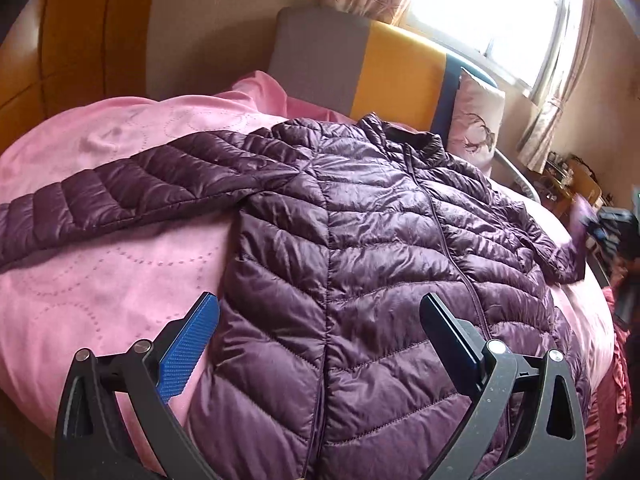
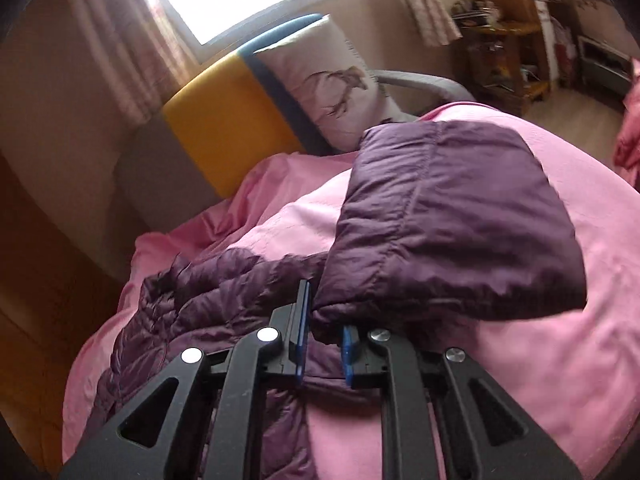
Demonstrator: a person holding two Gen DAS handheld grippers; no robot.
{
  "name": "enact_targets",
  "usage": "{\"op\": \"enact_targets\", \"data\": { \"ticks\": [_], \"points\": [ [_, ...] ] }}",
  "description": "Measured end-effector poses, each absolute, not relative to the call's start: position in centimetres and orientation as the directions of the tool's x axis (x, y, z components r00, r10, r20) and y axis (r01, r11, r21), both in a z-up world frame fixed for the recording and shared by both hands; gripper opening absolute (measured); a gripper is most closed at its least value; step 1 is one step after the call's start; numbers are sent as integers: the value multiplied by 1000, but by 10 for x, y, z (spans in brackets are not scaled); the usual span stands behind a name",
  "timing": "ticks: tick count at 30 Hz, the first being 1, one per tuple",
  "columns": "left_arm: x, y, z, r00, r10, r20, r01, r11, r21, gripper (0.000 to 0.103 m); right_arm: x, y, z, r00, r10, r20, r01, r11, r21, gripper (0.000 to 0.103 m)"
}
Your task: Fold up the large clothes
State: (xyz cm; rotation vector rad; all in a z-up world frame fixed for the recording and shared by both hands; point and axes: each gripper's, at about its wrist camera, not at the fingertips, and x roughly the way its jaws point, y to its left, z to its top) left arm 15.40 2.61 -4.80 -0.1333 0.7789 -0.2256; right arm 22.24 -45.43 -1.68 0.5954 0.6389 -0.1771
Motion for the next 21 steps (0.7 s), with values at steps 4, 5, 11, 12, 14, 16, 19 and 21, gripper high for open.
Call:
{"op": "enact_targets", "data": {
  "ticks": [4, 5, 11, 12, 14, 16, 19, 21],
  "points": [
    [160, 23, -47, 676, -260, -690, 175, 966, -191, 99, 273, -382, -28, 760, 114, -640, 211, 888, 408, 10],
    [161, 23, -47, 671, -264, -693, 176, 964, -197, 99, 283, -364, -31, 746, 134, -652, 181, 902, 392, 10],
    [173, 26, -47, 651, -274, -707, 148, 960, -236, 99, 325, -269, -58, 658, 225, -719, 5, 953, 303, 21],
    [175, 27, -47, 646, -279, -711, 143, 958, -247, 99, 327, -257, -60, 651, 234, -722, -21, 956, 291, 33],
    [179, 29, -47, 639, -285, -714, 138, 956, -259, 99, 324, -240, -63, 652, 250, -716, -61, 958, 279, 57],
    [183, 28, -45, 636, -297, -713, 141, 952, -271, 96, 315, -231, -64, 658, 257, -707, -85, 959, 270, 75],
    [190, 23, -42, 622, -323, -713, 163, 945, -285, 85, 295, -239, -66, 676, 269, -686, -71, 950, 303, 82],
    [197, 19, -42, 606, -360, -710, 176, 930, -322, 85, 280, -251, -67, 688, 281, -669, -52, 939, 341, 84]
  ]
}}
